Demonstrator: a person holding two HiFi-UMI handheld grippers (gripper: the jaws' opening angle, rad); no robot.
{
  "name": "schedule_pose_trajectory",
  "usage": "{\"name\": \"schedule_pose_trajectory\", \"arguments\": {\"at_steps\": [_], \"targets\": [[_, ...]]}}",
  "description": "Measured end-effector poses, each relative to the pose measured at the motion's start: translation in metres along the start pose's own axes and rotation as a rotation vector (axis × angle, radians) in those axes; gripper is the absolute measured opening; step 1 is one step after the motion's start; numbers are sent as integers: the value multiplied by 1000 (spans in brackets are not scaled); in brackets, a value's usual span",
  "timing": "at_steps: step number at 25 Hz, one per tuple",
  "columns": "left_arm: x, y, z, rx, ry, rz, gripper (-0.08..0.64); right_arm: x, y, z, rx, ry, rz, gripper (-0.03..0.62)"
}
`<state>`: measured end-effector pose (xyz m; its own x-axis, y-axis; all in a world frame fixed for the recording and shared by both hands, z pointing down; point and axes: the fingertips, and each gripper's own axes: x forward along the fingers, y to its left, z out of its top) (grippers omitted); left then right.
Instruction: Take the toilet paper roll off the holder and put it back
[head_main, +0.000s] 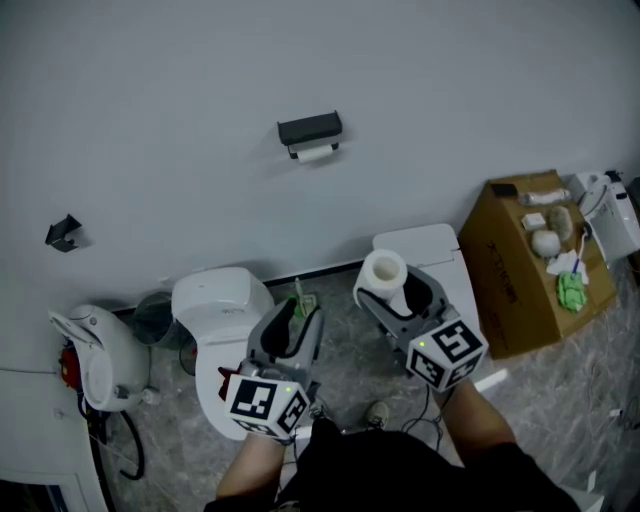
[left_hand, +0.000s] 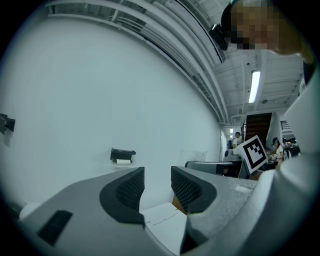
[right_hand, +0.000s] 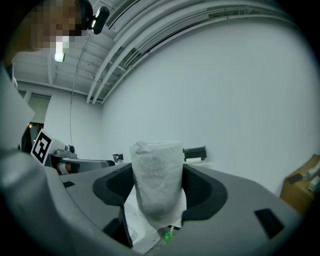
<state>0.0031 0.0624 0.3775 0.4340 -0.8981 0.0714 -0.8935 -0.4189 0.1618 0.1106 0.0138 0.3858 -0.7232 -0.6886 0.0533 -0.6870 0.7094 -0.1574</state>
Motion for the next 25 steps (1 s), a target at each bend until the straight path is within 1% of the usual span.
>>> {"name": "schedule_pose_trajectory", "arguments": {"at_steps": [7, 12, 13, 16, 18, 22, 25], "targets": [[-4, 16, -3, -11, 5, 3, 150, 11, 3, -2, 5, 4, -17, 291], [-5, 28, -1, -31, -3, -16, 143, 20, 8, -3, 3, 7, -32, 291], [-5, 31, 1, -35, -5, -19, 136, 23, 9, -2, 2, 7, -36, 291], [-7, 44, 4, -41, -13, -22, 63, 31, 13, 0, -2, 5, -52, 291], [-8, 55, 7, -42, -16, -27, 28, 38, 16, 2, -4, 3, -66, 291], [-11, 77, 13, -46, -26, -49, 5, 55, 26, 5, -11, -2, -92, 291], [-14, 97, 18, -50, -33, -67, 5, 71, 36, 8, -21, -6, -107, 291]]}}
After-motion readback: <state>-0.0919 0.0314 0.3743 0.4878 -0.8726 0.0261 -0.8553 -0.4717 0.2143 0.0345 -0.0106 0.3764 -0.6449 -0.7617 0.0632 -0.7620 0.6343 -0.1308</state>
